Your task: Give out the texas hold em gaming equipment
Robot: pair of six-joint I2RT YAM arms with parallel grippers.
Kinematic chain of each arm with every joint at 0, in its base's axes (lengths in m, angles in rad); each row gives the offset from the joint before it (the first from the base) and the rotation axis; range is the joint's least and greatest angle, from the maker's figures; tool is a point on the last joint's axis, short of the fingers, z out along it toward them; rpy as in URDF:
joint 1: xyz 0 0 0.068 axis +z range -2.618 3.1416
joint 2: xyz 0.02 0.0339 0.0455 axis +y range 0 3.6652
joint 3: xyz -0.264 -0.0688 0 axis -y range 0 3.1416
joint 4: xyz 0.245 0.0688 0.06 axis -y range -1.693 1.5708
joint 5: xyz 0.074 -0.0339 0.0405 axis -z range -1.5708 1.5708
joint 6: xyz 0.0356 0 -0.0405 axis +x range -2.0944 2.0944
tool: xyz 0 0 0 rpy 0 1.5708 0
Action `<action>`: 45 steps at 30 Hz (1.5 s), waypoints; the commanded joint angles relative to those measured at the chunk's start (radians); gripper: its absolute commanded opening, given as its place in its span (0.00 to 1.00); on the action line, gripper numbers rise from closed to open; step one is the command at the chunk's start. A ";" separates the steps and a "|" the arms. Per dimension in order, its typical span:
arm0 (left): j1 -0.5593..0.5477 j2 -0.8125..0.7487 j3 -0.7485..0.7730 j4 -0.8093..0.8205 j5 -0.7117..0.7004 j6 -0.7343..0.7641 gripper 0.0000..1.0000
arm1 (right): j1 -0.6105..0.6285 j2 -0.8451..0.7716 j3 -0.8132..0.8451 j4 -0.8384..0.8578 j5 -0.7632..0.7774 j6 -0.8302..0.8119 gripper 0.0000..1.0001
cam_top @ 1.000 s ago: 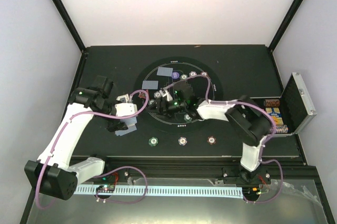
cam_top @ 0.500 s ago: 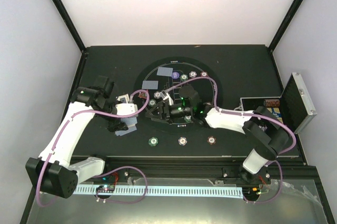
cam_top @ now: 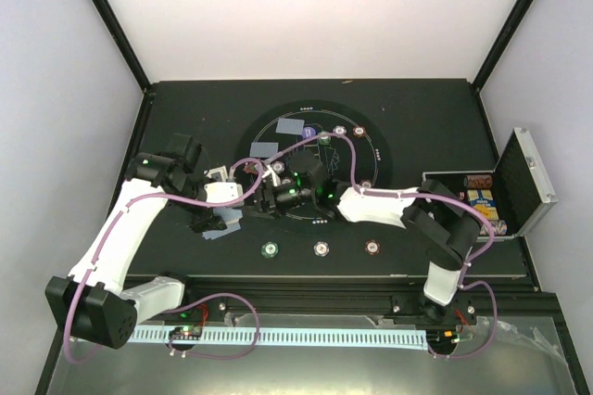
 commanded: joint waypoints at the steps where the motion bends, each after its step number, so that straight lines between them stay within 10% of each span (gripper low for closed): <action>1: -0.005 0.000 0.009 -0.006 0.027 0.010 0.02 | 0.029 0.045 0.058 0.039 -0.010 0.019 0.78; 35: -0.006 -0.005 -0.009 0.003 0.025 0.019 0.02 | -0.037 0.002 0.030 -0.275 0.091 -0.149 0.53; 45: -0.009 0.003 -0.006 0.019 0.051 0.010 0.01 | 0.017 0.076 0.050 0.157 -0.016 0.127 0.53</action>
